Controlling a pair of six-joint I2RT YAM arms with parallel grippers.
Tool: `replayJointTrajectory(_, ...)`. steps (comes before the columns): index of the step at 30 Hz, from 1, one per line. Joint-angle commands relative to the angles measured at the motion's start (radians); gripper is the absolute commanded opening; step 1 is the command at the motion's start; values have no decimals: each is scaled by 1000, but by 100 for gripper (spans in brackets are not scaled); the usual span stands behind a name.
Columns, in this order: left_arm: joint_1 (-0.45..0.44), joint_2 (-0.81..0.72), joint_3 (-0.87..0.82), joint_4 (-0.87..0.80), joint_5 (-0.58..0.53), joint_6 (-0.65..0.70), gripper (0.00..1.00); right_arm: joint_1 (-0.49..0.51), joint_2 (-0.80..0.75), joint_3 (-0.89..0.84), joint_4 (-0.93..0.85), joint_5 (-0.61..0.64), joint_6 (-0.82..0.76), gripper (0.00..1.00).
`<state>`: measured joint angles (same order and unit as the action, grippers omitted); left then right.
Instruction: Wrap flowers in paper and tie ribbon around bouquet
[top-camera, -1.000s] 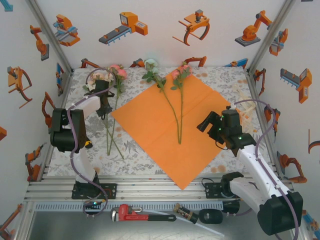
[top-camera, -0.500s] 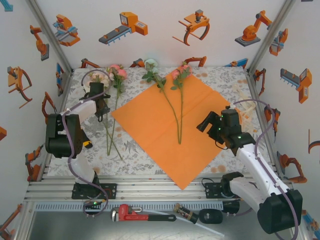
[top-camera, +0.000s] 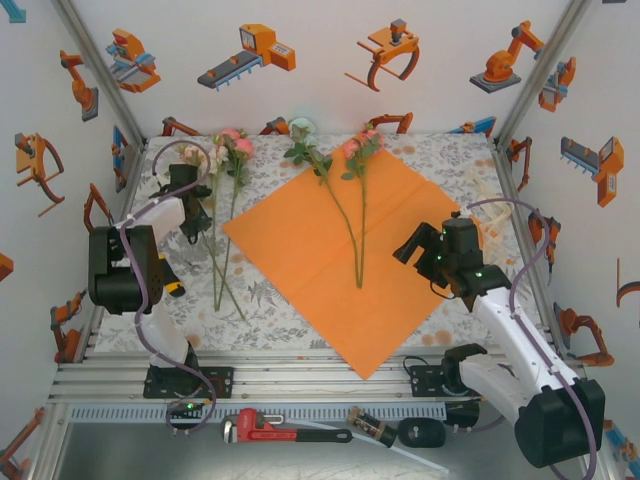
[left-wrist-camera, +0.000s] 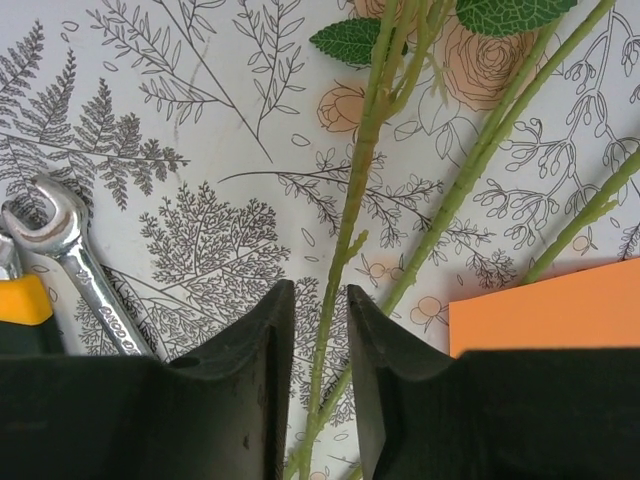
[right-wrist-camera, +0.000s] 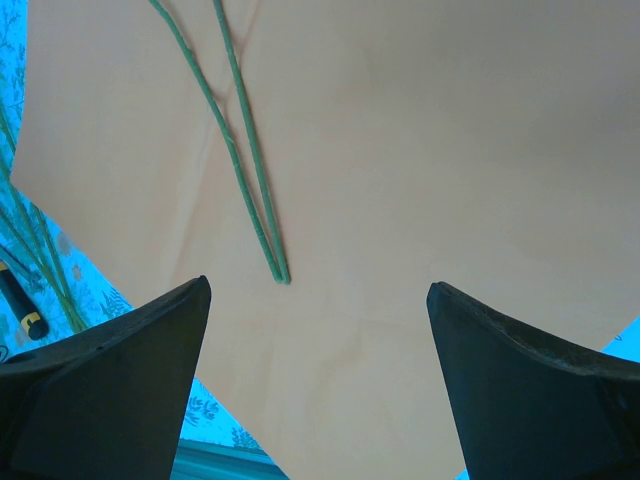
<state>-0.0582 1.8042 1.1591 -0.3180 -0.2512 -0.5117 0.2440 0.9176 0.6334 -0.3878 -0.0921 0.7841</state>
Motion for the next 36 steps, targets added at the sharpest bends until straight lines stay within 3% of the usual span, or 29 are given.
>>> replayJointTrajectory(1, 3, 30, 36, -40, 30, -15, 29, 3, -16, 35, -3, 0, -10, 80)
replayJointTrajectory(7, 5, 61, 63, -57, 46, -19, 27, 3, -32, 34, -12, 9, -10, 81)
replayJointTrajectory(14, 4, 65, 74, -61, 45, -12, 13, 3, -38, 35, -19, 14, -9, 81)
replayJointTrajectory(21, -25, -104, 111, -82, 3, 66, 0, 3, -33, 41, -13, 14, -8, 81)
replayJointTrajectory(25, -158, -168, 192, -29, 35, 133, 0, 3, -27, 46, -6, 22, -12, 81)
replayJointTrajectory(28, -298, -120, 298, 33, 102, 144, 0, 3, -28, 53, -6, 23, -16, 81)
replayJointTrajectory(33, -528, 150, 609, 72, 183, 122, 0, 2, -46, 48, -27, 21, -16, 81)
replayJointTrajectory(36, -612, 340, 836, 4, 186, 29, 0, 3, -84, 33, -45, 33, -14, 81)
